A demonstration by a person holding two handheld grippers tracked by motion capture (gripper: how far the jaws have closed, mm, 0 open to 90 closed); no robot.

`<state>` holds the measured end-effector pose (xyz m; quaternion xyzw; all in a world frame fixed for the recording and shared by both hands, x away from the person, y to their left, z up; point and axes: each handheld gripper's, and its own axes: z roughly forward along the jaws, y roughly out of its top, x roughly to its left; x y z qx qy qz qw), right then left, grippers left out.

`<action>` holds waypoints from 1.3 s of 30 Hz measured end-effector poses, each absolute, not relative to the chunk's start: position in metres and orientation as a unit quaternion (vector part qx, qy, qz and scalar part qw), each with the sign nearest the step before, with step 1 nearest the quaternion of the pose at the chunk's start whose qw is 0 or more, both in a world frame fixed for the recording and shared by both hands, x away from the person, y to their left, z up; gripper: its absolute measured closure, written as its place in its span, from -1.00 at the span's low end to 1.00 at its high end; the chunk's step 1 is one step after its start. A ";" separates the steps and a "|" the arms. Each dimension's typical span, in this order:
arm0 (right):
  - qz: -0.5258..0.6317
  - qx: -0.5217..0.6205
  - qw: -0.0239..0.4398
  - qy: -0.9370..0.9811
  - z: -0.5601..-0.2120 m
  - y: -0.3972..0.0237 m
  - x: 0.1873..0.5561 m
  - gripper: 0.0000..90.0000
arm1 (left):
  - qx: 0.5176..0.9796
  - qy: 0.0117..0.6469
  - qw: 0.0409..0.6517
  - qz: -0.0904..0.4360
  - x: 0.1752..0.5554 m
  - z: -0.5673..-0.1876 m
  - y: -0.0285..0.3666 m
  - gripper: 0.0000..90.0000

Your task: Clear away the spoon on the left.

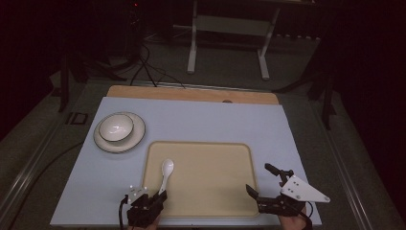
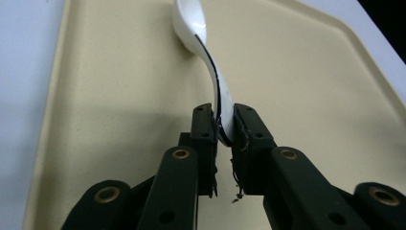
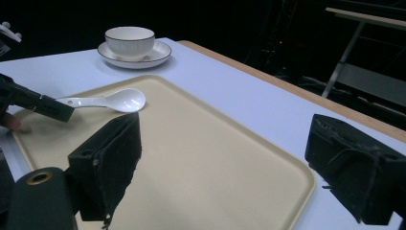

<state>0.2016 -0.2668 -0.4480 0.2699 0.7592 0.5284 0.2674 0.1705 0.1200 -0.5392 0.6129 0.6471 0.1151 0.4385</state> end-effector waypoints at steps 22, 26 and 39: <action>0.527 0.271 0.266 0.760 -0.448 -0.266 0.203 -0.72 | 0.647 0.642 0.391 0.127 0.182 -0.540 0.120 0.60; 0.528 0.271 0.265 0.760 -0.448 -0.266 0.203 -0.73 | 0.648 0.641 0.389 0.135 0.184 -0.538 0.122 0.54; 0.525 0.275 0.265 0.761 -0.451 -0.269 0.206 -0.72 | 0.685 0.598 0.386 0.155 0.189 -0.512 0.119 0.28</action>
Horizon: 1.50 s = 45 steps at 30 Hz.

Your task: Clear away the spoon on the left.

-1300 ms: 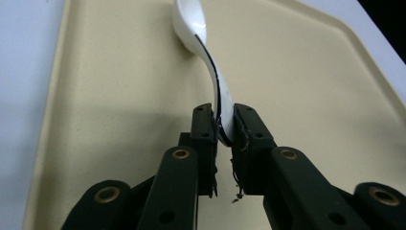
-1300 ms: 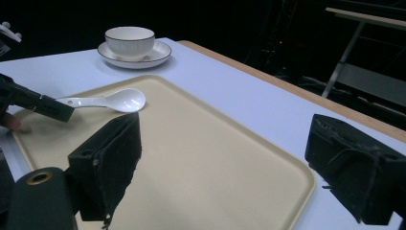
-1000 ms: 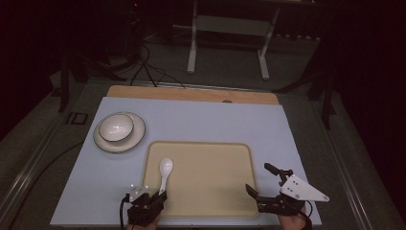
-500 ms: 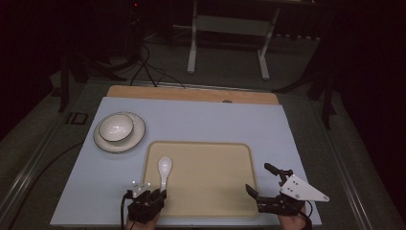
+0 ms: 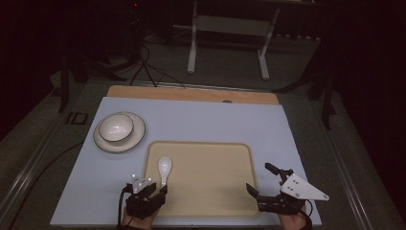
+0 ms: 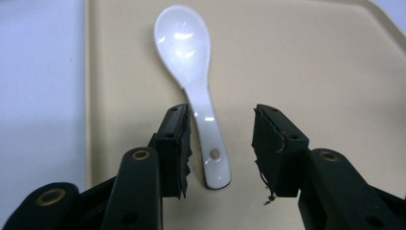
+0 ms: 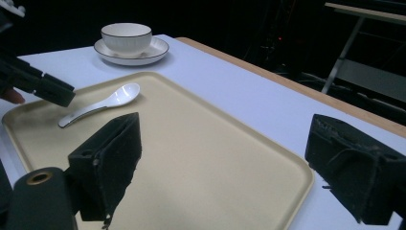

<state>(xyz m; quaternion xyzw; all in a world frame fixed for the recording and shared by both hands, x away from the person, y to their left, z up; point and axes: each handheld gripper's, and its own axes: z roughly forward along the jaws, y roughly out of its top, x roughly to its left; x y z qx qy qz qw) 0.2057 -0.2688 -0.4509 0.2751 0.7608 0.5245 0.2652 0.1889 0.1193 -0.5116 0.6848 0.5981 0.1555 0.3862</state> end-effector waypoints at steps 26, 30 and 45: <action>0.523 0.282 0.263 0.760 -0.453 -0.275 0.206 -0.73 | 0.760 0.471 0.433 0.114 0.213 -0.450 0.126 -0.90; 0.523 0.283 0.264 0.759 -0.453 -0.275 0.206 -0.72 | 0.766 0.456 0.441 0.107 0.219 -0.447 0.129 -0.96; 0.520 0.282 0.264 0.762 -0.453 -0.271 0.205 -0.73 | 0.770 0.400 0.483 0.122 0.218 -0.442 0.161 -0.97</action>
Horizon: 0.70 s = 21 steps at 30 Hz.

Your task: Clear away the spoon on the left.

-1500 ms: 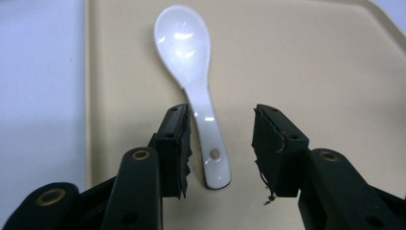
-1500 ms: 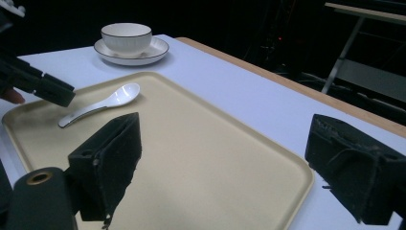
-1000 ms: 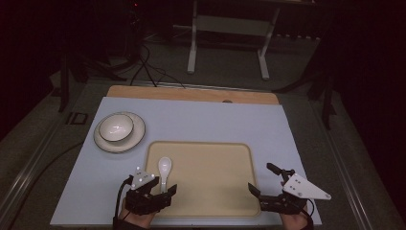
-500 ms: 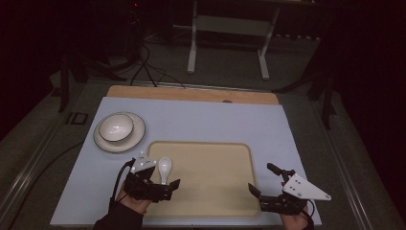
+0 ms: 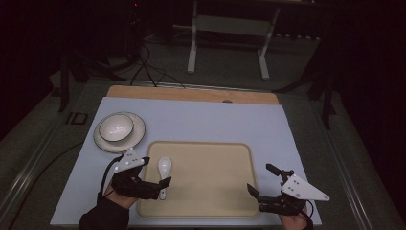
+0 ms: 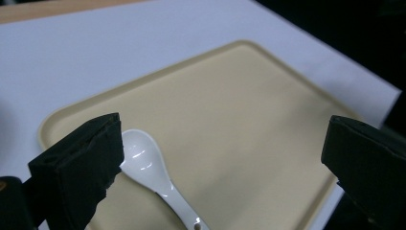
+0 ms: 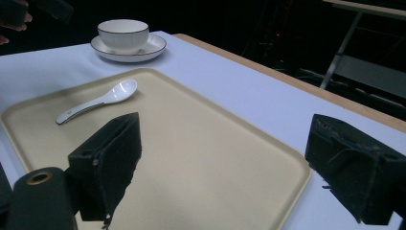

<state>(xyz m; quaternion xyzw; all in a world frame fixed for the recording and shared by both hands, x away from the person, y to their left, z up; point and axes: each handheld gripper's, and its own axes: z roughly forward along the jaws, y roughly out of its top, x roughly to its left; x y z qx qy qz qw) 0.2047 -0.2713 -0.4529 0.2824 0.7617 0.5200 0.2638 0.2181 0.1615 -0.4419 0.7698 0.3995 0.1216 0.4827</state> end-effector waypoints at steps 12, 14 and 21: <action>0.521 0.278 0.260 0.764 -0.454 -0.270 0.205 -0.73 | 0.753 0.418 0.490 0.134 0.213 -0.459 0.184 -0.97; 0.519 0.279 0.261 0.765 -0.454 -0.269 0.205 -0.73 | 0.750 0.423 0.490 0.135 0.213 -0.463 0.186 -0.97; 0.523 0.283 0.254 0.762 -0.455 -0.274 0.206 -0.73 | 0.740 0.433 0.493 0.144 0.213 -0.474 0.187 -0.97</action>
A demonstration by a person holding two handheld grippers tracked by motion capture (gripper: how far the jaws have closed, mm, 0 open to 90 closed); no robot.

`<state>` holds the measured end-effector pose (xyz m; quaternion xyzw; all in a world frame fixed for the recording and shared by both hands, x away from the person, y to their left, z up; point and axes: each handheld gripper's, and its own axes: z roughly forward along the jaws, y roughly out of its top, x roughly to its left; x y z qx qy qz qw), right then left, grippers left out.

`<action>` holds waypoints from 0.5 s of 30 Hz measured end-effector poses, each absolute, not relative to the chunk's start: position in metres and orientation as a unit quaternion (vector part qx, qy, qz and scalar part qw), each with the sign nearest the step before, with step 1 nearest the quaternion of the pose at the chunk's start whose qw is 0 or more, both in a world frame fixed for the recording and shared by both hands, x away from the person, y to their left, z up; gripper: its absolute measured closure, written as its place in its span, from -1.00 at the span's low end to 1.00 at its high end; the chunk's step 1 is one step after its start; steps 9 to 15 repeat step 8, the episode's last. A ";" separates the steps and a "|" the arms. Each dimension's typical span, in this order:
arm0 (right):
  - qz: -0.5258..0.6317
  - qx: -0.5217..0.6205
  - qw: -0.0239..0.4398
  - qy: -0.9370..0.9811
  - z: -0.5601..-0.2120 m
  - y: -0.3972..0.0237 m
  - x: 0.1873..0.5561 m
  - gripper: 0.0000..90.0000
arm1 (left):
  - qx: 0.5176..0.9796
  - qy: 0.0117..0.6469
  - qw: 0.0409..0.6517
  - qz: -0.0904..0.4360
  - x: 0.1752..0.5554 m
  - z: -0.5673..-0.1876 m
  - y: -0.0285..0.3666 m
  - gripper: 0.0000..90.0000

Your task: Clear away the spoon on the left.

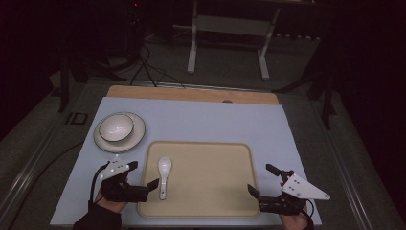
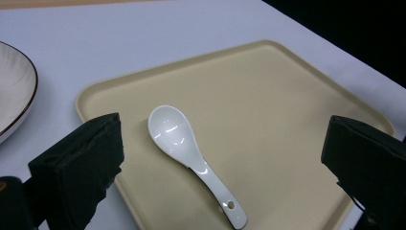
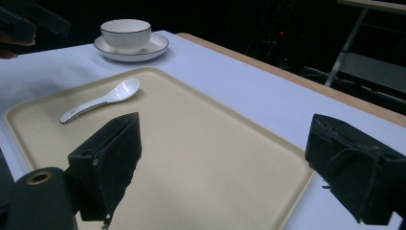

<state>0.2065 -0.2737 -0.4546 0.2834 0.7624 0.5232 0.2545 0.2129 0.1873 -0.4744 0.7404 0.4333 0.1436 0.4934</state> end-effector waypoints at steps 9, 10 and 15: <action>0.523 0.287 0.253 0.762 -0.455 -0.277 0.205 -0.73 | 0.743 0.441 0.480 0.155 0.214 -0.486 0.185 -0.97; 0.523 0.287 0.253 0.762 -0.455 -0.277 0.205 -0.73 | 0.743 0.441 0.480 0.155 0.214 -0.486 0.185 -0.97; 0.523 0.287 0.253 0.762 -0.455 -0.277 0.205 -0.73 | 0.743 0.441 0.480 0.155 0.214 -0.486 0.185 -0.97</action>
